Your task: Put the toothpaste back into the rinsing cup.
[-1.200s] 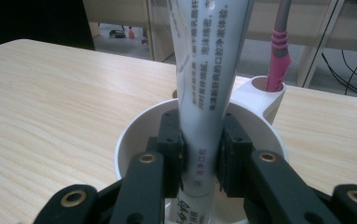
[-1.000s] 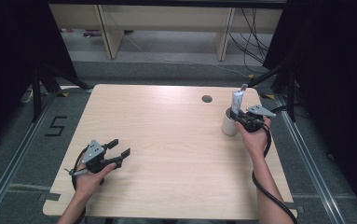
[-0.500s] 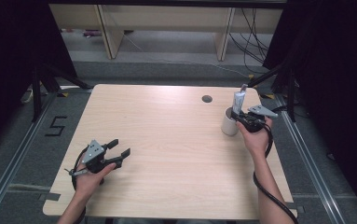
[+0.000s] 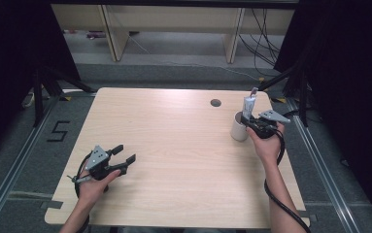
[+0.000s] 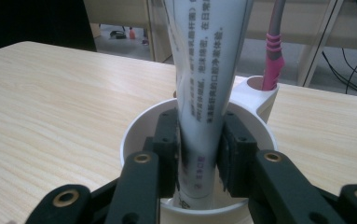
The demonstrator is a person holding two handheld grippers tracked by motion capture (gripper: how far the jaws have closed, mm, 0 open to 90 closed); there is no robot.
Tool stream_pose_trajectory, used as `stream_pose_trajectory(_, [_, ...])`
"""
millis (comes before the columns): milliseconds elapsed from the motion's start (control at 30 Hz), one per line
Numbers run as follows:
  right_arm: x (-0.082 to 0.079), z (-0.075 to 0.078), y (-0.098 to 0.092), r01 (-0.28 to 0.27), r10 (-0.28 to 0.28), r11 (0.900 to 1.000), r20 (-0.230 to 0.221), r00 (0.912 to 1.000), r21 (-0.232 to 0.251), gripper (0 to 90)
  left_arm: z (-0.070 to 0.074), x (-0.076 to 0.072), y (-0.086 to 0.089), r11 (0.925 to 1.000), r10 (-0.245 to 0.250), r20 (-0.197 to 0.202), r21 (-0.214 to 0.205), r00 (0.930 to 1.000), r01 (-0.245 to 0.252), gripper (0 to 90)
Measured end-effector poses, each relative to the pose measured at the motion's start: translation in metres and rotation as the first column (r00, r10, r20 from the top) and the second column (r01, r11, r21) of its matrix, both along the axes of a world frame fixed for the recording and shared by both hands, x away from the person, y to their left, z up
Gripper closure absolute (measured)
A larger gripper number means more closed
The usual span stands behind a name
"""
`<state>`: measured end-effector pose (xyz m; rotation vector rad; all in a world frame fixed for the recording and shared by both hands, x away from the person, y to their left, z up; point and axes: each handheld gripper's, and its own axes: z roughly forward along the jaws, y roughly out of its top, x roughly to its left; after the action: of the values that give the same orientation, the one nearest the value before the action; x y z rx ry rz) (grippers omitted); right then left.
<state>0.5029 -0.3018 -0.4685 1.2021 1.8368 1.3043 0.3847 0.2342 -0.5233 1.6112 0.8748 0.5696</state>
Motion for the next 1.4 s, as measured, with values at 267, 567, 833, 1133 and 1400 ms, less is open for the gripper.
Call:
stream_pose_trajectory(267, [-0.0009, 0.001, -0.0017, 0.005, -0.005, 0.9998, -0.002, 1.0, -0.017, 69.8, 0.0, 0.0002, -0.0002, 1.0, -0.001, -0.001, 0.001, 1.0, 0.001, 31.3])
stream_pose_trajectory(567, [0.0008, 0.0011, -0.0002, 0.013, -0.014, 0.9999, -0.029, 0.9995, -0.007, 71.8, 0.0, 0.0002, 0.0001, 1.0, -0.001, -0.002, -0.002, 1.0, 0.001, 31.2])
stream_pose_trajectory(833, [0.0011, 0.0012, 0.0004, 0.009, -0.009, 1.0, -0.017, 0.9998, 0.001, 70.1, 0.0, 0.0002, 0.0002, 1.0, 0.0, -0.003, -0.002, 1.0, 0.0, 31.2])
stream_pose_trajectory(1133, [-0.0005, 0.0022, 0.0004, 0.031, -0.031, 0.9992, -0.017, 0.9994, 0.023, 67.3, 0.0, 0.0001, 0.0, 1.0, 0.0, -0.001, 0.0, 1.0, 0.0, 31.2])
stream_pose_trajectory(1400, [-0.0015, 0.0068, -0.0025, 0.029, -0.029, 0.9996, -0.003, 0.9996, 0.004, 66.1, 0.0, 0.0002, -0.0001, 1.0, 0.0, -0.001, 0.0, 1.0, 0.0, 31.2])
